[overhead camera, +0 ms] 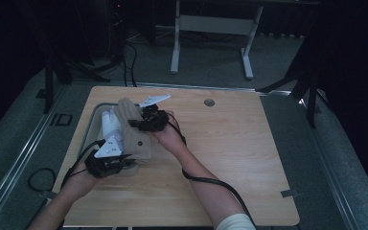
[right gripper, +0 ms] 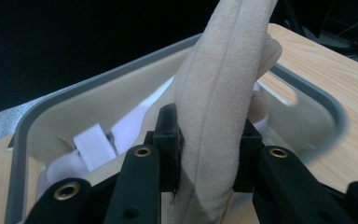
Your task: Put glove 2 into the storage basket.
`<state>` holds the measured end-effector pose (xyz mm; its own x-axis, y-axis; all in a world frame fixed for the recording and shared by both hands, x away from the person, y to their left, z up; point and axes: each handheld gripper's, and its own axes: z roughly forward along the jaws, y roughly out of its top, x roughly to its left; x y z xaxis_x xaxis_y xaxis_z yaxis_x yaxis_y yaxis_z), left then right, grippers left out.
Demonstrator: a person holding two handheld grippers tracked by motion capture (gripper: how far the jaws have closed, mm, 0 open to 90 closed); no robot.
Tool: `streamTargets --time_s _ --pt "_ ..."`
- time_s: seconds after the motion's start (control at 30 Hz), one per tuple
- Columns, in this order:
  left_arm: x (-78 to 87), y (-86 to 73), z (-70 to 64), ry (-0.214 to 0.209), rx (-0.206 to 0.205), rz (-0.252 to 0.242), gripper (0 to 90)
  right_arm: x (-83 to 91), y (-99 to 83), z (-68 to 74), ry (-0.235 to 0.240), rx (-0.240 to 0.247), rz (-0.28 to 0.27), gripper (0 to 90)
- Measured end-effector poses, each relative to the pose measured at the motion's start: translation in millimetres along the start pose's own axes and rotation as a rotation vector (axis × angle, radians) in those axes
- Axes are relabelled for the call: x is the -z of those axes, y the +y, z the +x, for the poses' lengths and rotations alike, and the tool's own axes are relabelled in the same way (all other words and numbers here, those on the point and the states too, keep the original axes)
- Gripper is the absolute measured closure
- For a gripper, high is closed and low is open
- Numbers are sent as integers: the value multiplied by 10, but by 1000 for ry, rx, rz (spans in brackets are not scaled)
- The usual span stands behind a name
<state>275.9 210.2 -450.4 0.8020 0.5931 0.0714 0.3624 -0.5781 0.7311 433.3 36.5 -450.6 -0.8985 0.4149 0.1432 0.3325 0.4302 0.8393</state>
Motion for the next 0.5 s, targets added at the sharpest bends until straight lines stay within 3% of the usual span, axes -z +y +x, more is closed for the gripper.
streamTargets --time_s 0.2,0.5 --pt "139 -166 141 31 29 28 823 -338 148 120 26 30 36 700" --pt "268 -283 269 77 48 57 823 -657 262 195 44 39 53 698"
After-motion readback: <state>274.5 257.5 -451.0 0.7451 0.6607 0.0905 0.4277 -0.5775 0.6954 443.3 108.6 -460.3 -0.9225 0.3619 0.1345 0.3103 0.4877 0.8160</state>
